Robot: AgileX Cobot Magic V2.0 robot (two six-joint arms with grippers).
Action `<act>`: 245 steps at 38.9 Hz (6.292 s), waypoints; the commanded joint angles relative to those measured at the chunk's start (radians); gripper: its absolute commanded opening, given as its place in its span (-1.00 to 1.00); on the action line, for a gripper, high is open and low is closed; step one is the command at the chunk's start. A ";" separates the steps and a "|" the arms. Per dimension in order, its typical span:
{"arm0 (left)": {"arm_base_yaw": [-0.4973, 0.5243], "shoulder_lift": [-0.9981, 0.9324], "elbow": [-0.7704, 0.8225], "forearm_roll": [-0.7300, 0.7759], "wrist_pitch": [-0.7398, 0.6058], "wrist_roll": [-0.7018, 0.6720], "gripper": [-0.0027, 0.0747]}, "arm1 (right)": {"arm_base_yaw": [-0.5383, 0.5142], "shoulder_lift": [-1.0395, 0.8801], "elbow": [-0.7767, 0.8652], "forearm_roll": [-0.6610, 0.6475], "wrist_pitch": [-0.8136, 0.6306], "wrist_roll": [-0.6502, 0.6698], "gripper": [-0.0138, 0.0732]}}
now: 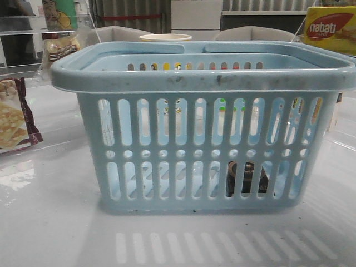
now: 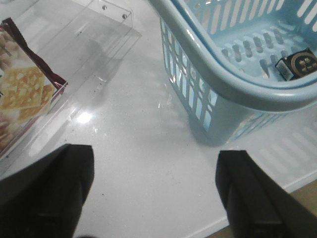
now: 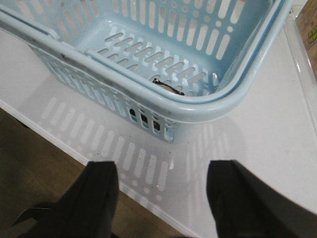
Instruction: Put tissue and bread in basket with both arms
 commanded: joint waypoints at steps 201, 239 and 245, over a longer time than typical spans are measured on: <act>-0.228 -0.210 -0.043 -0.127 0.088 0.128 -0.70 | 0.000 -0.005 -0.025 -0.012 0.015 -0.007 -0.55; 0.045 -0.458 0.136 -0.051 -0.159 0.142 -0.70 | 0.000 -0.005 -0.025 -0.012 0.018 -0.007 -0.55; 0.231 -0.630 0.332 -0.051 -0.292 0.142 -0.70 | 0.000 -0.005 -0.025 -0.012 0.018 -0.007 -0.55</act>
